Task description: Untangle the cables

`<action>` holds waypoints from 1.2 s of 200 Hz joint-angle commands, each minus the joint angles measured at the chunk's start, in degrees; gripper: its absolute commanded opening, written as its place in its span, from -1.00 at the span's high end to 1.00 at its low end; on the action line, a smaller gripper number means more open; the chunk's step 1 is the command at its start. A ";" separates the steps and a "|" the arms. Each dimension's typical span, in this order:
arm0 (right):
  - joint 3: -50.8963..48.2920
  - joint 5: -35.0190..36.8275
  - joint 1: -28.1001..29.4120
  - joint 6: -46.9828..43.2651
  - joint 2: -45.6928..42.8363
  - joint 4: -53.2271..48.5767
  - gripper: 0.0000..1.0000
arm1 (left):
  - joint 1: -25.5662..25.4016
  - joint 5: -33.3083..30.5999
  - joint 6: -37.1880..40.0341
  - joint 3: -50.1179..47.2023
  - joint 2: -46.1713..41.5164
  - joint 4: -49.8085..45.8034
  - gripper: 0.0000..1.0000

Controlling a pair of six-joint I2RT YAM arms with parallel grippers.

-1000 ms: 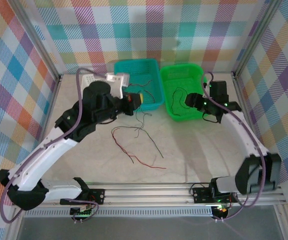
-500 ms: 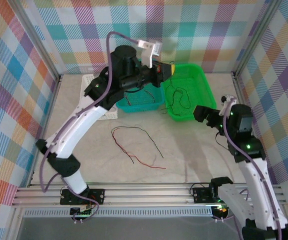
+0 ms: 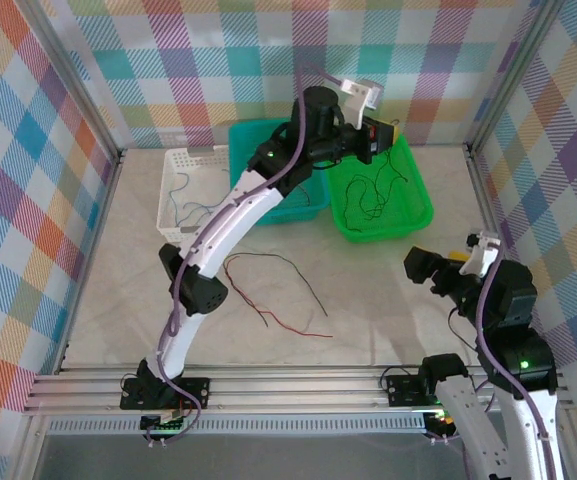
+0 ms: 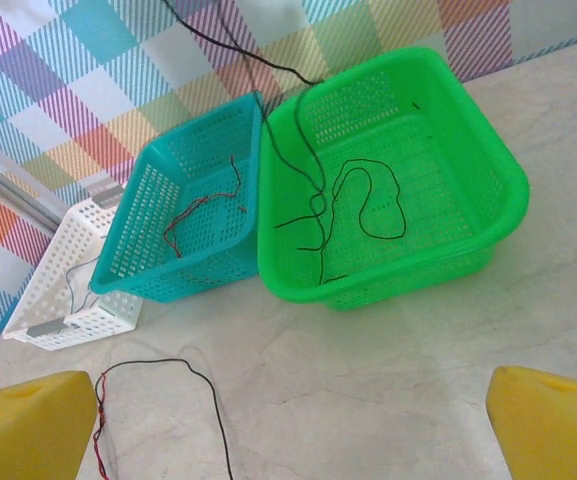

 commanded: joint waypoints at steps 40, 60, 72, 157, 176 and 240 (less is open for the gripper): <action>-1.06 0.66 0.23 -3.70 -7.84 -5.98 -0.99 | -0.40 -3.68 2.10 1.97 10.17 4.56 1.00; -1.15 -0.63 0.22 -4.14 -8.73 -7.36 -0.99 | -0.12 -5.29 1.77 1.95 12.73 4.97 1.00; -1.55 -0.76 0.23 -4.42 -9.36 -7.52 -0.99 | 0.16 -5.48 1.42 1.90 14.13 4.96 1.00; -4.05 0.58 0.23 -4.66 -12.62 -6.39 -0.99 | 0.72 -4.78 -0.45 1.70 20.18 1.66 1.00; -4.32 0.54 0.23 -4.67 -12.96 -6.29 -0.99 | 0.72 -4.74 -0.41 1.38 20.68 0.70 1.00; -4.85 0.45 0.23 -4.79 -13.69 -5.94 -0.99 | 1.06 -5.44 -0.59 0.63 21.76 -1.89 0.85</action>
